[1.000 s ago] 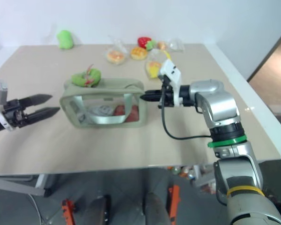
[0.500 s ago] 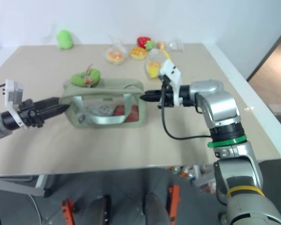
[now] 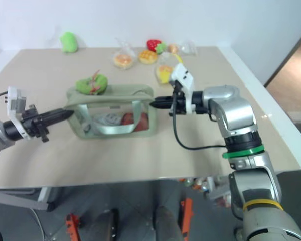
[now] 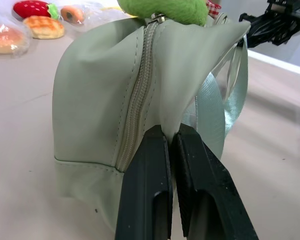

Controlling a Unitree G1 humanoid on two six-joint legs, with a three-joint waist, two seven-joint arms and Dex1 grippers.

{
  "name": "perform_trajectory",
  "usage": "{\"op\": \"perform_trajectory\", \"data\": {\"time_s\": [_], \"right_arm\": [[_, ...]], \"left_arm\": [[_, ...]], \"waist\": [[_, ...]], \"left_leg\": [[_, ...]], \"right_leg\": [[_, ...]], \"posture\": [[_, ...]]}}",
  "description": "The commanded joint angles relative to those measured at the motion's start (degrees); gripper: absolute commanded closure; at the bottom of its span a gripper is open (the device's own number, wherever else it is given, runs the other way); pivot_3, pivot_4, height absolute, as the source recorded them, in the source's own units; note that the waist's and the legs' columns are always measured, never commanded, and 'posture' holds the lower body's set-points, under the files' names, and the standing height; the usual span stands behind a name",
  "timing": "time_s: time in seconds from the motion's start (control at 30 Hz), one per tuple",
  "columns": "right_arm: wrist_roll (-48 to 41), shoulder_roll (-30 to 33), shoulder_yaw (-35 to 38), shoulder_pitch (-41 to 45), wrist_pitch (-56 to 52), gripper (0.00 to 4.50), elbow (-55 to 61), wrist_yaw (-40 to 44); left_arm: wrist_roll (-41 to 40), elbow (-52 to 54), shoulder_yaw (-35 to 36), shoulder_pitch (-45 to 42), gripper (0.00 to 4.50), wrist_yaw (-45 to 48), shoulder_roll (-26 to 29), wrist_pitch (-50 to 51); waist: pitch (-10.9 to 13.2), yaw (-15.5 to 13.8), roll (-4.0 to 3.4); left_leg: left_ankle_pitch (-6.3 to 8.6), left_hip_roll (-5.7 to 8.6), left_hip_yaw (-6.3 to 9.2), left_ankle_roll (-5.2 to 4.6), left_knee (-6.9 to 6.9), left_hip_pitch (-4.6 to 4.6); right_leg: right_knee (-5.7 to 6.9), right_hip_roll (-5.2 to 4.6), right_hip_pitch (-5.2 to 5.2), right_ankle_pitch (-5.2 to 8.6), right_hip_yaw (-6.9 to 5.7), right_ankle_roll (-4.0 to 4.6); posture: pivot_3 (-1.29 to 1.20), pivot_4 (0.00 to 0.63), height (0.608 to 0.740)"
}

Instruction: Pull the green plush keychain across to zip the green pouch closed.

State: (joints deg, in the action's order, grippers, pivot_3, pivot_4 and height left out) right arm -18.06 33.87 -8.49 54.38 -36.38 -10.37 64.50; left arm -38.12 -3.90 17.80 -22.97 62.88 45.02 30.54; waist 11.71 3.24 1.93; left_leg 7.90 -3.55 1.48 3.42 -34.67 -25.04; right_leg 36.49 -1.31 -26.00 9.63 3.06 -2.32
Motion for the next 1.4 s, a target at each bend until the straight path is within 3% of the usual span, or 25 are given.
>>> {"op": "perform_trajectory", "data": {"time_s": [0.03,0.2,0.33,0.47,0.57,0.73,0.9,1.4], "right_arm": [[-2.14,0.55,2.33,0.40,-0.97,3.16,3.25,0.31],[-4.57,2.45,4.05,1.58,-3.06,1.40,3.19,2.24],[-6.43,4.34,8.17,5.48,0.65,1.40,0.49,3.39],[-2.39,4.18,8.13,11.76,7.17,1.40,-6.13,0.77],[7.15,-0.01,1.77,17.75,18.78,1.40,-11.51,-4.38],[22.31,-3.24,-7.64,19.24,41.48,1.40,-16.28,-9.94],[27.01,-6.17,-10.06,22.09,54.52,1.40,-21.43,-12.35],[26.44,-12.58,-11.14,24.10,61.65,1.40,-24.25,-6.32]], "left_arm": [[0.54,1.06,0.35,0.48,4.50,0.24,0.27,-1.62],[0.49,0.63,0.33,0.06,4.50,0.05,-0.05,-2.18],[0.56,0.62,0.24,-0.10,4.50,0.03,-0.28,-2.35],[0.62,0.75,0.28,0.10,4.50,0.07,-0.41,-2.50],[0.66,1.06,0.40,0.49,4.50,0.03,-0.62,-2.89],[0.45,1.69,0.65,0.87,4.50,-0.37,-0.80,-3.07],[-0.04,2.76,1.39,1.95,4.50,-0.92,-0.91,-3.09],[-0.57,3.31,1.71,3.09,4.50,-2.22,-1.26,-3.78]], "waist": [[0.00,0.00,0.00],[0.00,-0.03,0.00],[0.01,-0.07,-0.01],[0.00,0.09,-0.01],[0.00,0.27,-0.01],[0.00,0.81,-0.01],[0.00,0.82,0.00],[0.00,0.88,0.00]], "left_leg": [[0.00,0.00,0.00,0.00,0.00,0.00],[0.00,0.00,-0.01,0.00,-0.01,-0.01],[0.00,0.00,-0.01,0.00,0.00,-0.01],[0.00,0.00,-0.07,0.00,0.01,0.02],[0.00,0.00,-0.13,0.00,0.01,0.03],[0.00,0.00,-0.20,0.00,0.02,0.00],[0.00,0.02,-0.33,0.03,0.08,-0.12],[-0.02,0.00,-0.28,0.01,0.20,0.00]], "right_leg": [[0.00,0.00,0.00,0.00,0.00,0.00],[0.00,-0.01,0.01,0.00,0.01,0.00],[0.00,-0.01,0.00,0.00,0.01,0.00],[0.00,0.00,-0.05,0.00,0.05,0.00],[-0.01,-0.01,-0.08,0.00,0.09,0.01],[-0.01,-0.02,-0.09,-0.01,0.15,-0.01],[-0.03,-0.06,-0.15,0.03,0.28,-0.10],[0.04,-0.02,-0.16,0.03,0.27,-0.05]], "posture": [[0.00,0.150,0.740],[0.00,0.150,0.740],[0.00,0.150,0.740],[0.00,0.150,0.740],[0.00,0.150,0.740],[0.00,0.150,0.740],[0.00,0.150,0.740],[0.00,0.150,0.740]]}}
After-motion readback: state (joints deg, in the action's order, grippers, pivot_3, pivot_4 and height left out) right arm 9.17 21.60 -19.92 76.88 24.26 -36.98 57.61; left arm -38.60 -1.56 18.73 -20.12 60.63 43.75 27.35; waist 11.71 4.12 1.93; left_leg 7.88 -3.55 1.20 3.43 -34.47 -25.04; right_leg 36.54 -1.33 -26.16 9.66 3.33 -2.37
